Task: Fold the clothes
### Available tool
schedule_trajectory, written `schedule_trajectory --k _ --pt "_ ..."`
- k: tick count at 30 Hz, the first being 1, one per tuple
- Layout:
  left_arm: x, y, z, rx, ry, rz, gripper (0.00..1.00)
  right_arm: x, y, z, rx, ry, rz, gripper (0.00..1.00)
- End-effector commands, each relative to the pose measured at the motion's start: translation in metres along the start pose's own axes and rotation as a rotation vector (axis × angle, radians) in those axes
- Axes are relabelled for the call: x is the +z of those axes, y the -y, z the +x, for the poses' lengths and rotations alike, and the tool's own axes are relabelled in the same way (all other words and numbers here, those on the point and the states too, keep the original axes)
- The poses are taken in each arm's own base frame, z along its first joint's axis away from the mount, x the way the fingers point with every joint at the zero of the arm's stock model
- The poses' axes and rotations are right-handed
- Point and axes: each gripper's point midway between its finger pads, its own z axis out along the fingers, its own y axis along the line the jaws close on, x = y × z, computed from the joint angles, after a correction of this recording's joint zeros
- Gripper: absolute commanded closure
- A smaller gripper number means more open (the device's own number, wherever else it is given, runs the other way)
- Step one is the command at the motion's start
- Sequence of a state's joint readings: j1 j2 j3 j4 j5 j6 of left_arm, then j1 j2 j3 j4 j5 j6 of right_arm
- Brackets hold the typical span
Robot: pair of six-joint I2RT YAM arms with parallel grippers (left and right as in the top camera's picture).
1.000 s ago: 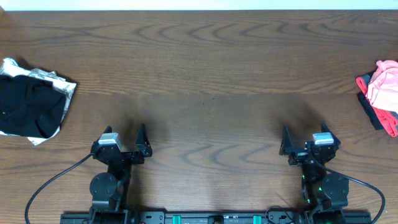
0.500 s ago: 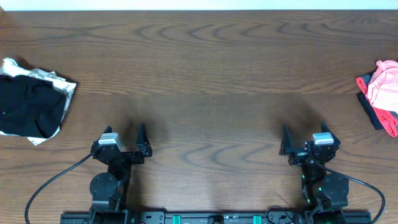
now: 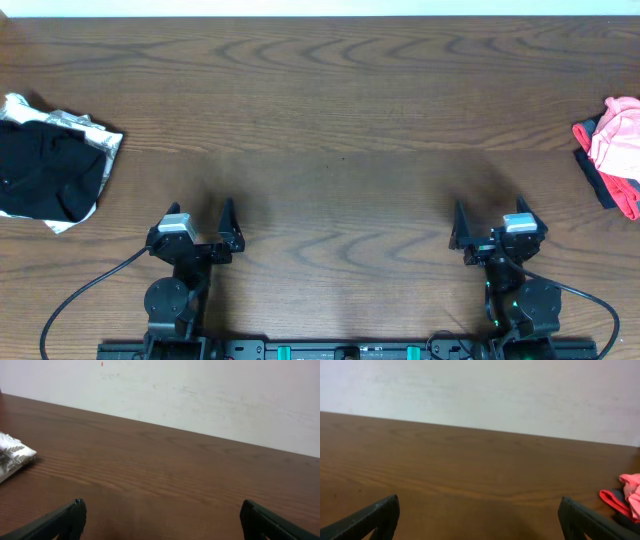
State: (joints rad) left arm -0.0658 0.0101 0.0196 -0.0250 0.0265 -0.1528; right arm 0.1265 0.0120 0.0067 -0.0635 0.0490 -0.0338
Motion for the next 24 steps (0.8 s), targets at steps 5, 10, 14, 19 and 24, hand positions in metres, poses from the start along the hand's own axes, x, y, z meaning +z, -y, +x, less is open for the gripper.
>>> schedule_trajectory --k 5,10,14,19,24 --pt "-0.003 0.014 0.008 -0.018 -0.054 0.084 0.02 -0.002 -0.002 -0.009 0.141 0.013 -0.025 0.01" --pt "-0.012 0.020 -0.010 -0.083 -0.068 0.091 0.02 -0.010 0.020 -0.019 0.138 -0.024 0.102 0.01" --pt "-0.023 0.027 -0.031 -0.083 -0.099 0.094 0.02 -0.015 0.037 -0.027 0.128 -0.089 0.200 0.01" --pt "-0.025 0.029 -0.044 -0.048 -0.218 0.066 0.02 -0.005 0.045 -0.032 0.104 -0.239 0.250 0.01" --pt "-0.017 0.030 -0.043 0.001 -0.395 0.032 0.02 0.016 0.052 -0.030 0.082 -0.455 0.277 0.01"
